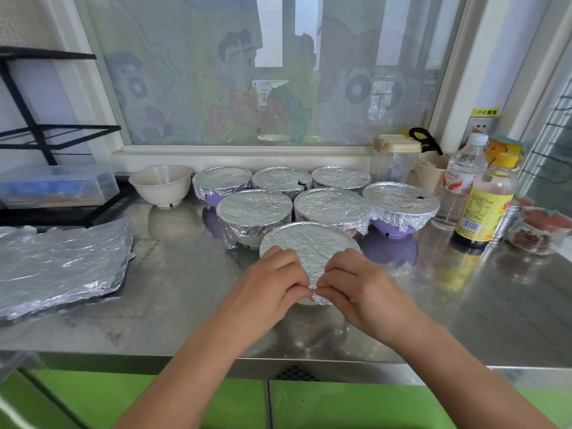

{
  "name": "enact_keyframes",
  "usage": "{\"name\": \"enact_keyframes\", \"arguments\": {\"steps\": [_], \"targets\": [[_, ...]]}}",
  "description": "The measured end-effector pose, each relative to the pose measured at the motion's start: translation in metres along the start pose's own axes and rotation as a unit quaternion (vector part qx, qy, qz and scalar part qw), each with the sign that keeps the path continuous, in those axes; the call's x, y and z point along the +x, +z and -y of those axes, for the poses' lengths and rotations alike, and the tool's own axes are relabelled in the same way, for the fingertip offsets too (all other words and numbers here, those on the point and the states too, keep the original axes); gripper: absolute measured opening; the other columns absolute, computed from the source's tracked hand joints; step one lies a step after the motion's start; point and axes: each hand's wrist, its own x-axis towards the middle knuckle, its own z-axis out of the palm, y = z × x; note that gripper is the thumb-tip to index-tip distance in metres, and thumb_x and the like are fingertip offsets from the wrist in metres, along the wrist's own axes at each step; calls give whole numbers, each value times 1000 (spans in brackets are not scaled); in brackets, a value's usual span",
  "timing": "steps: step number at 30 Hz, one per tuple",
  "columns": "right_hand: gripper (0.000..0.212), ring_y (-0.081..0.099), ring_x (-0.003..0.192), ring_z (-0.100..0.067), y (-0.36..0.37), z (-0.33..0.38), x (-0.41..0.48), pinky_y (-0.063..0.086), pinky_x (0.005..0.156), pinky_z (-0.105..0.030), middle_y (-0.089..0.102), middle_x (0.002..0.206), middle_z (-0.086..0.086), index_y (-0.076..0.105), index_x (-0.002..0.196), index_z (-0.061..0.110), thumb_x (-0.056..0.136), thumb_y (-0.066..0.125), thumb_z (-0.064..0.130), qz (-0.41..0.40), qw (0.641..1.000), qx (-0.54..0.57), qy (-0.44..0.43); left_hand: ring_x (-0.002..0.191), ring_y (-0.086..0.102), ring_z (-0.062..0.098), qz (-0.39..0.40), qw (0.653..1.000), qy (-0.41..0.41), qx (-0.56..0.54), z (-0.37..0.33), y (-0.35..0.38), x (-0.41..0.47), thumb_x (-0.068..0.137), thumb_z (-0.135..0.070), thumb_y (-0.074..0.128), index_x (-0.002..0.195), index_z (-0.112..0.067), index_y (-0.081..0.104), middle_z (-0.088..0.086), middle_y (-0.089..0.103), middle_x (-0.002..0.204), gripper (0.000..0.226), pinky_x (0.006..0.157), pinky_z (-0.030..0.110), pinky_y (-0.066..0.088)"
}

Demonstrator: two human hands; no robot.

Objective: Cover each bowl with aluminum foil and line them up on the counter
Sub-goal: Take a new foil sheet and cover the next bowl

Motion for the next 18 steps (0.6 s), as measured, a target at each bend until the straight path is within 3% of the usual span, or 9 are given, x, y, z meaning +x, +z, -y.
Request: {"name": "enact_keyframes", "arguments": {"steps": [8, 13, 18], "targets": [[23, 55, 79, -20, -10, -13, -10, 45, 71, -26, 60, 87, -2, 74, 90, 10, 92, 61, 29, -6, 1000, 3, 23, 80, 44, 12, 5, 1000, -4, 24, -3, -4, 1, 86, -19, 68, 75, -14, 60, -9, 51, 81, 14, 69, 30, 44], [22, 54, 74, -22, -8, -10, -5, 45, 66, -29, 60, 81, -3, 72, 81, 9, 91, 58, 24, 0, 1000, -5, 7, 81, 46, 11, 1, 1000, -16, 21, -2, 0, 0, 87, -37, 60, 79, -15, 66, -10, 51, 83, 23, 70, 26, 43], [15, 53, 72, -22, -3, 0, 0, 45, 64, -30, 59, 79, -2, 71, 78, 10, 87, 63, 19, 0, 1000, -22, 7, 80, 48, 15, 7, 1000, -5, 30, -3, 0, 1, 89, -33, 54, 76, -13, 63, -6, 53, 82, 25, 68, 30, 43]]}}
